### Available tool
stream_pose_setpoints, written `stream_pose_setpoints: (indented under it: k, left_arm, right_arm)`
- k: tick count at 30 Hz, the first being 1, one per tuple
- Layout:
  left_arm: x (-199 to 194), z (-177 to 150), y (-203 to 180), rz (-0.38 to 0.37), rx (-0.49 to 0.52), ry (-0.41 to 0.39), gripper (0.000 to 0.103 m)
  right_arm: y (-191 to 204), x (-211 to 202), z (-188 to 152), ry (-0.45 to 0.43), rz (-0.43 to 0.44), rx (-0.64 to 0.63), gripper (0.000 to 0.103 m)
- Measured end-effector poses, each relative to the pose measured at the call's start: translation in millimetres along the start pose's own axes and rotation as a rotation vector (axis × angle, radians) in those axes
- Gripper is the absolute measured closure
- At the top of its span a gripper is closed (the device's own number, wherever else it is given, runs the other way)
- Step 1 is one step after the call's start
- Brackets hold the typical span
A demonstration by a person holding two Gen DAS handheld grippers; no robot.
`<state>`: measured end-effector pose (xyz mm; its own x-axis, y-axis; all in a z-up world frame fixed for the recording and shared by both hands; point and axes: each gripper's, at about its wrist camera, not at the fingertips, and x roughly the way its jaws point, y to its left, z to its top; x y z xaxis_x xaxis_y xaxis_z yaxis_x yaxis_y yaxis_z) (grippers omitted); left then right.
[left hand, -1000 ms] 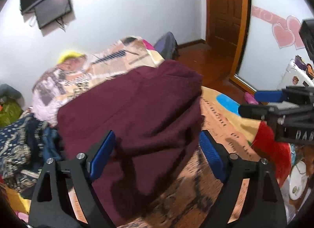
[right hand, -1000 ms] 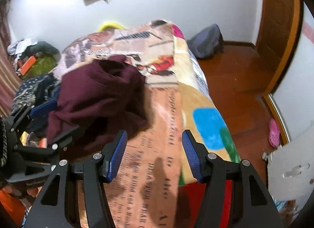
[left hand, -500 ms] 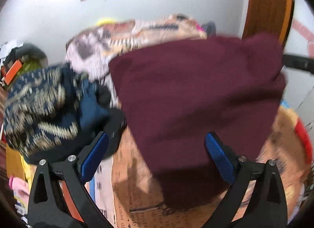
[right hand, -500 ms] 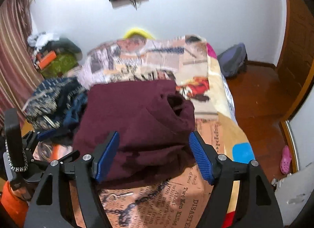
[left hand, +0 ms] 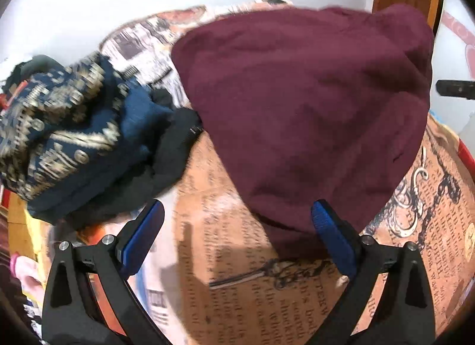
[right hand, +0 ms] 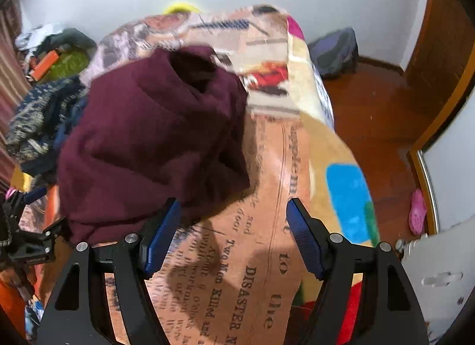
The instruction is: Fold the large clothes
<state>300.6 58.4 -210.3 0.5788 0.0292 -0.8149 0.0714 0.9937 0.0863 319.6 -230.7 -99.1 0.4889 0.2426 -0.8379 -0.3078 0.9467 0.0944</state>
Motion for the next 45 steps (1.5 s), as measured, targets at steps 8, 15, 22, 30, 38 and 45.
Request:
stream_pose_setpoints:
  k: [8, 15, 22, 30, 38, 45]
  left_arm:
    - [-30, 31, 42, 0.069, -0.176, -0.127, 0.003]
    - [-5, 55, 76, -0.064, -0.346, -0.095, 0.003]
    - [39, 49, 74, -0.311, -0.484, 0.032, 0.003]
    - [81, 46, 74, -0.498, -0.614, 0.150, 0.003]
    - [101, 54, 68, -0.535, -0.662, 0.162, 0.002]
    - [101, 69, 50, -0.540, -0.627, 0.180, 0.009]
  right_arm:
    - [15, -32, 42, -0.107, 0.148, 0.020, 0.033]
    - [28, -8, 78, -0.075, 0.175, 0.003, 0.033]
    - [-17, 42, 77, 0.087, 0.284, 0.138, 0.013]
    - [-52, 83, 69, 0.237, 0.463, 0.216, 0.001]
    - [-43, 112, 75, 0.315, 0.554, 0.253, 0.000]
    - [-38, 106, 76, 0.307, 0.549, 0.232, 0.011]
